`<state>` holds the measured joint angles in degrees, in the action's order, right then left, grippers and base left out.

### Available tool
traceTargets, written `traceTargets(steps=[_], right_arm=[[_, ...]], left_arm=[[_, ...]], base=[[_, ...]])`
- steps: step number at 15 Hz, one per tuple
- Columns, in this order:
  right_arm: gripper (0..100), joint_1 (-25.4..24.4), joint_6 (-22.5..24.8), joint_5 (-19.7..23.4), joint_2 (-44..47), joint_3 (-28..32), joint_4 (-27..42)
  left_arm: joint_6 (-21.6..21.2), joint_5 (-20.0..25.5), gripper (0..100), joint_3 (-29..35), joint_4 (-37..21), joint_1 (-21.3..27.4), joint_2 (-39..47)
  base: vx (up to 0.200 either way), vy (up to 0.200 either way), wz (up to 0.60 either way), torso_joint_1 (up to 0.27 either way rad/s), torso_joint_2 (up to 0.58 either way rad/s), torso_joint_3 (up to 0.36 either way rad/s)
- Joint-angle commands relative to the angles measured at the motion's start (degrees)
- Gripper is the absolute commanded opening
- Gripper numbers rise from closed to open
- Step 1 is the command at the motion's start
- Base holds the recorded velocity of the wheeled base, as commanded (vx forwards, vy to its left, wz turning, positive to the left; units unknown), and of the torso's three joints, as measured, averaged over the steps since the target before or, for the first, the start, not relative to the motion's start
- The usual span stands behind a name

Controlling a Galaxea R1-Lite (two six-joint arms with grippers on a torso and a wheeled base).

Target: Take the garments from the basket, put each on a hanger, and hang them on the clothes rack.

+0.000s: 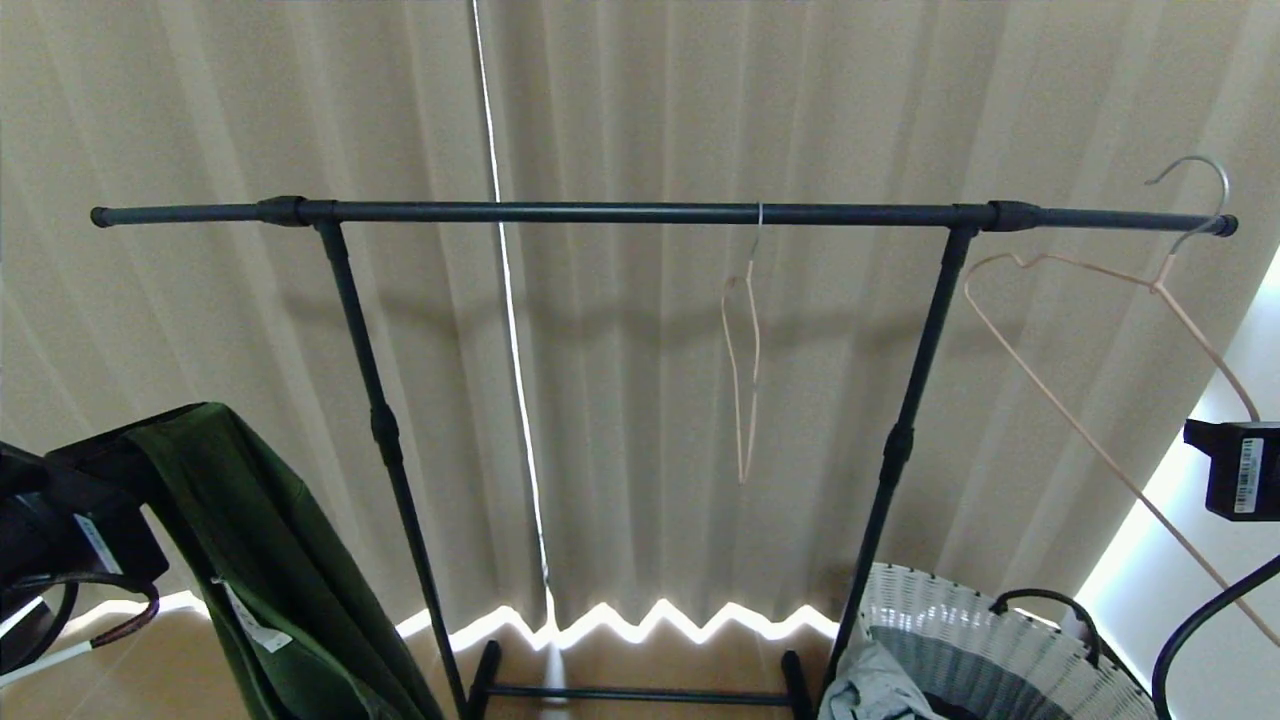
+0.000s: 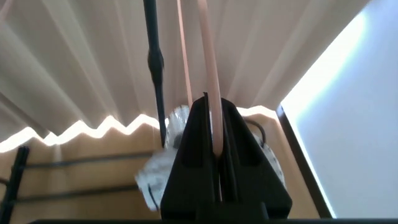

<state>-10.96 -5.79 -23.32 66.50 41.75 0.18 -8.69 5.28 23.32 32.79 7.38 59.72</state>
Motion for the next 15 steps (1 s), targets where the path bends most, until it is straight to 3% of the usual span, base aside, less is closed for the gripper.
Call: traceTargets(steps=[1, 7, 9, 11, 15], right_arm=[[0, -0.03, -0.01, 0.03, -0.58, -0.36, -0.01], [0, -0.91, 0.08, 0.21, -3.22, -0.44, 0.08], [0, -2.49, 0.25, 3.37, -5.15, -0.53, 0.08], [0, -6.36, 1.75, 11.1, -8.93, -0.97, 0.08], [0, -11.19, 1.84, 19.45, -9.19, -0.97, -0.27]], left_arm=[[-0.1, -0.01, 0, -0.12, -0.01, -0.34, -0.04], [0.08, -0.01, 0, -1.26, -0.01, -0.52, -0.31], [-0.01, -0.01, 0, -1.26, -0.01, -1.14, 1.19], [-2.21, -0.01, 0, 0.5, -0.1, -1.05, 2.33], [-4.05, -0.62, 0, 7.18, -0.54, -0.08, 5.93]], base=[[-0.2, 0.0, 0.0, -0.002, 0.0, 0.002], [-0.167, 0.0, 0.0, 0.004, 0.0, 0.004], [0.0, 0.0, 0.0, 0.0, 0.0, 0.0], [0.0, 0.0, 0.0, 0.0, 0.0, 0.0], [0.0, 0.0, 0.0, 0.0, 0.0, 0.0]])
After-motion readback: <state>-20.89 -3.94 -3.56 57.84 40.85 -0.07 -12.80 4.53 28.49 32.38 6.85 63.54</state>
